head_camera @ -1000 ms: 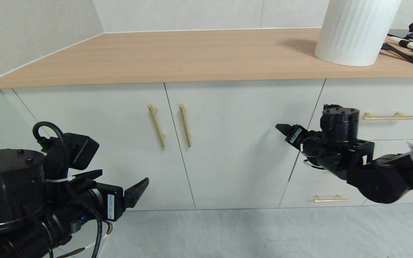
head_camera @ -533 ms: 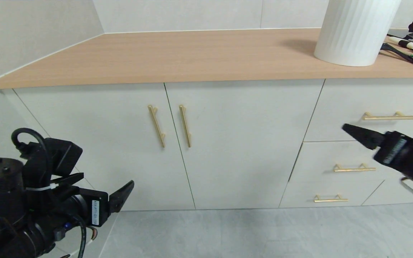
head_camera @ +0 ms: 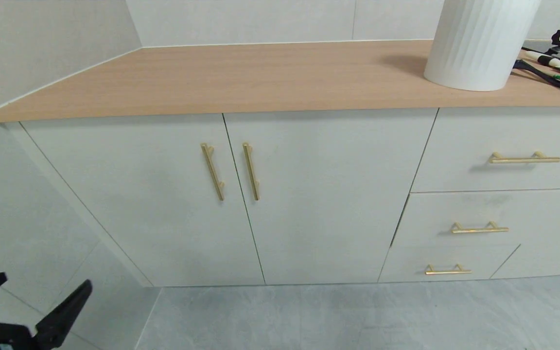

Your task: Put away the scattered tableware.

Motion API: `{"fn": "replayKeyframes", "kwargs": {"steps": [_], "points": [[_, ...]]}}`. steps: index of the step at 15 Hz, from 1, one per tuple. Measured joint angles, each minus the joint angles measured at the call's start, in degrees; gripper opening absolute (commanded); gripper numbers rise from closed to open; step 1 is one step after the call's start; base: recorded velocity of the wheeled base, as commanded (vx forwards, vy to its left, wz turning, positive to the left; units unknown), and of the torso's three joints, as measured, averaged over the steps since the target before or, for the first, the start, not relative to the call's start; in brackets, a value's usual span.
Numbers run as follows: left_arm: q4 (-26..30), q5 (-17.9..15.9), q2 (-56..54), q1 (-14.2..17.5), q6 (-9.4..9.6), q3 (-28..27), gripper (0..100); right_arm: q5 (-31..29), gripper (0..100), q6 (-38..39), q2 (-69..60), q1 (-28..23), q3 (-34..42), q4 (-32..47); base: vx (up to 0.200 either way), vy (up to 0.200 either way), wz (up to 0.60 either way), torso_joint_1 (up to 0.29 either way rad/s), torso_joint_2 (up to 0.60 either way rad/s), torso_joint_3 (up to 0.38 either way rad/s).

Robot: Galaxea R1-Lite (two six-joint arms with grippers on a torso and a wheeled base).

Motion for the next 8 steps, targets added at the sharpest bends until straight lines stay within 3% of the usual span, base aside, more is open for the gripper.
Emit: {"fn": "replayKeyframes", "kwargs": {"steps": [3,6,8], "points": [[11.6,-0.1,-14.7,5.9,4.11,0.9,100,1.0,100,-4.6,-8.9,-8.7,1.7,4.0,0.0,0.0,0.0,0.0,0.0,0.0],[22.7,-1.7,-29.0,14.8,5.69,0.9,100,-2.5,100,-8.0,-13.0,-11.6,7.4,0.4,0.0,0.0,0.0,0.0,0.0,0.0],[25.4,-3.6,-36.1,20.9,5.91,3.1,100,-3.2,100,-8.0,-14.1,-11.9,10.7,-2.6,0.0,0.0,0.0,0.0,0.0,0.0]]}}
